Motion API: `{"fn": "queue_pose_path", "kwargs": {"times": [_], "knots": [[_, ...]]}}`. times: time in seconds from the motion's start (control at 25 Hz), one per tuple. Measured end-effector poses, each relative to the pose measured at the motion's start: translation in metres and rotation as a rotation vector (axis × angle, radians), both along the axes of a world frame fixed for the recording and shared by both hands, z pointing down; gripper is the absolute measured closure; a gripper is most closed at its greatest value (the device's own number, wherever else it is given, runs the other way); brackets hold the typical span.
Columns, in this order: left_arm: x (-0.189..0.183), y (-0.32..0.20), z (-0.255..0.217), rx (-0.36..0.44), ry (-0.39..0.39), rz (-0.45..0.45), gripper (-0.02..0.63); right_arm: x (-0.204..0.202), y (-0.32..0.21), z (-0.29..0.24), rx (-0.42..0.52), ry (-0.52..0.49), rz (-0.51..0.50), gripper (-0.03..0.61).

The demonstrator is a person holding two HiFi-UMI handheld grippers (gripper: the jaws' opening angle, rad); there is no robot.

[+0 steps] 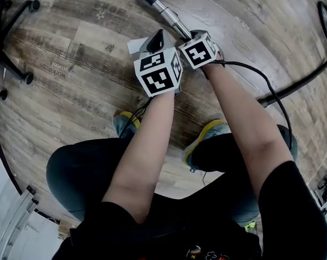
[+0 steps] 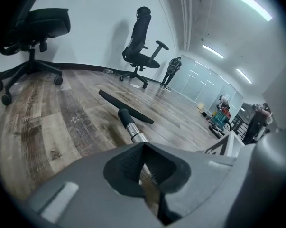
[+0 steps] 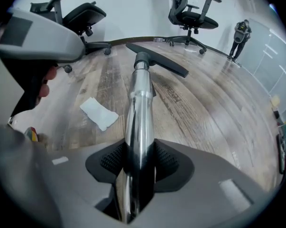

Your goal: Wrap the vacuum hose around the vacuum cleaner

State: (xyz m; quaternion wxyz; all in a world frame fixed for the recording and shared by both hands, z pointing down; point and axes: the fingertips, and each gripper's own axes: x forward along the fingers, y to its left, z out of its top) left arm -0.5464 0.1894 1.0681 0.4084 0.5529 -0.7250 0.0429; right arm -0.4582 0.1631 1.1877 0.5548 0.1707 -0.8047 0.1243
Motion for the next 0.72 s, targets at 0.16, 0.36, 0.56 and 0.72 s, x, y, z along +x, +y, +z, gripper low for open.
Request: {"fn": "queue_pose_path", "kwargs": {"times": [0.16,0.36,0.56,0.72], "knots": [[-0.002,0.000,-0.058,-0.006,-0.044,0.047,0.613,-0.003,0.006,-0.076,0.029,-0.082,0.007,0.393],[0.008,0.010,-0.182,-0.035,-0.099,0.133,0.613,-0.009,0.024,-0.225,0.009,-0.205,0.033,0.393],[0.029,0.014,-0.334,-0.006,-0.144,0.190,0.613,-0.001,0.031,-0.379,0.013,-0.296,0.088,0.393],[0.063,-0.002,-0.454,0.040,-0.184,0.288,0.613,0.024,0.021,-0.494,0.040,-0.350,0.150,0.393]]}}
